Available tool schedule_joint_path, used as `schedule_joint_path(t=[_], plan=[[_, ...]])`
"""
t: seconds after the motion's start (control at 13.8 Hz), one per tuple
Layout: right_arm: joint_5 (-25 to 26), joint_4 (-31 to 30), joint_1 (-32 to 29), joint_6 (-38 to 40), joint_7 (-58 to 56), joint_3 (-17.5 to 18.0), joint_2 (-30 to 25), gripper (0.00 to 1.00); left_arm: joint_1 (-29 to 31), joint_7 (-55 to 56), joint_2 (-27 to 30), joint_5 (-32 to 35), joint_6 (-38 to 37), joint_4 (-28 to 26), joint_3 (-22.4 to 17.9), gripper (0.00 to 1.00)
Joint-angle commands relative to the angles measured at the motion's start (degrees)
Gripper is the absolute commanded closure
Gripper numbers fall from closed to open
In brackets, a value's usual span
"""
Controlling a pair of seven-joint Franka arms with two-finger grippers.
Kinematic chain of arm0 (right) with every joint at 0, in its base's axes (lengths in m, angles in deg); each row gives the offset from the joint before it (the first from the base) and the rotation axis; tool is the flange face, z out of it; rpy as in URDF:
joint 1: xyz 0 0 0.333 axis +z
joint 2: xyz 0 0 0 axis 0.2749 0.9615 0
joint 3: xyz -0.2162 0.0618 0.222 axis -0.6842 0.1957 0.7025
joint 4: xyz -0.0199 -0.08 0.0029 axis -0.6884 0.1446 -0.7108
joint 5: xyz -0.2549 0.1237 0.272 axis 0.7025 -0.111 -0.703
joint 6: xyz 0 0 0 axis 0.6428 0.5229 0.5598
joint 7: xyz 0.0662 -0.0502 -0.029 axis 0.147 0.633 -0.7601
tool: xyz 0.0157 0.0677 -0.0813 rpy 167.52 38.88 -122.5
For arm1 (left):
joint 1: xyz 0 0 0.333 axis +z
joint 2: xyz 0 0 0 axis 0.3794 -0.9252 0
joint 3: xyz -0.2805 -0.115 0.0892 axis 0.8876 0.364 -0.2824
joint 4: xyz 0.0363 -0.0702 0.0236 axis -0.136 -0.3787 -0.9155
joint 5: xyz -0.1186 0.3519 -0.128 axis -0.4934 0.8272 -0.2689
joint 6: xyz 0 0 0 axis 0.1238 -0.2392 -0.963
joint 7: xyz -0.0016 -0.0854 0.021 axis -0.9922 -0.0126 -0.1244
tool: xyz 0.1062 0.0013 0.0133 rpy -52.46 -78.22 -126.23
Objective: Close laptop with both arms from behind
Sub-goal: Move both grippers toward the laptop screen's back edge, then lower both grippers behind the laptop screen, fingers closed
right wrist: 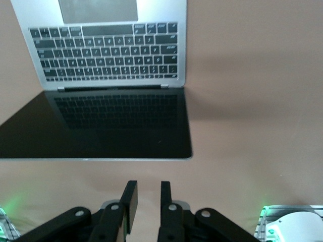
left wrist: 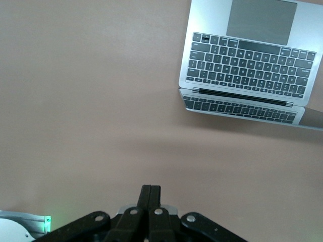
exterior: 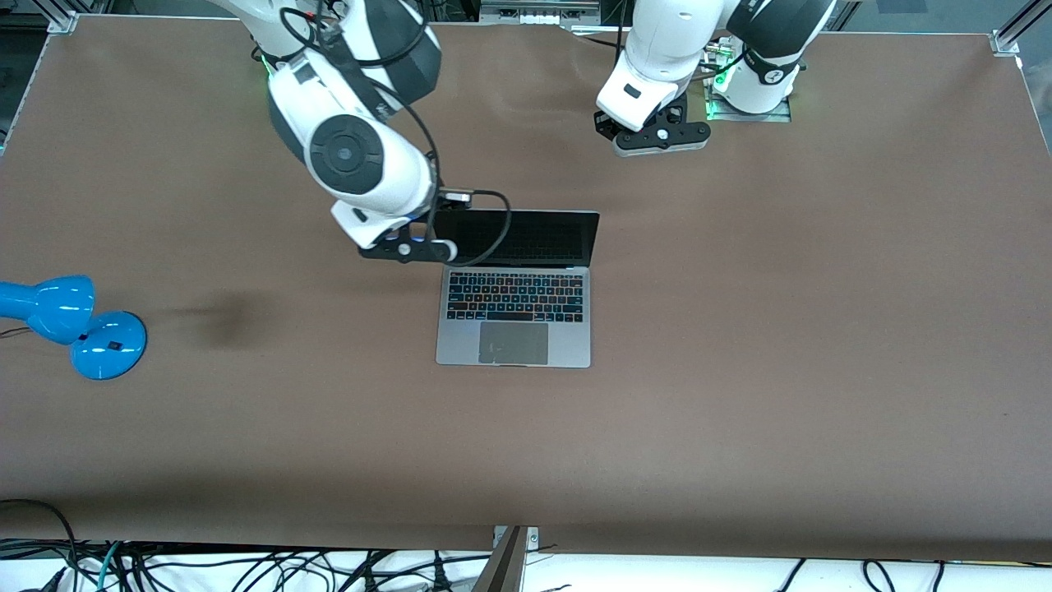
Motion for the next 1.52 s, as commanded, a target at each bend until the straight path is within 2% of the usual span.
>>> schedule_joint_path(t=[0.0, 0.14, 0.72, 1.01, 1.45], plan=[[-0.6, -0.7, -0.6, -0.2, 0.8, 2.0, 0.5, 0.94, 0.2, 0.0, -1.2, -0.7, 2.4, -0.5, 0.6, 1.0], [-0.6, -1.0, -0.6, -0.6, 0.7, 2.7, 1.3, 1.0, 0.2, -0.1, -2.6, -0.7, 4.2, -0.5, 0.6, 1.0], [-0.5, -1.0, 0.7, -2.8, 0.7, 3.5, 4.9, 1.0, -0.5, 1.8, -11.6, 1.1, 11.9, -0.2, 0.7, 1.0], [-0.5, -1.2, 2.4, -5.8, 0.9, 3.5, 7.0, 1.0, -1.3, 4.7, -15.7, 5.1, 15.1, 0.2, 0.8, 1.0], [-0.4, -1.2, 3.3, -6.3, 1.9, 3.5, 7.6, 1.0, -1.3, 5.0, -18.8, 5.8, 17.4, 0.9, 0.7, 1.0]])
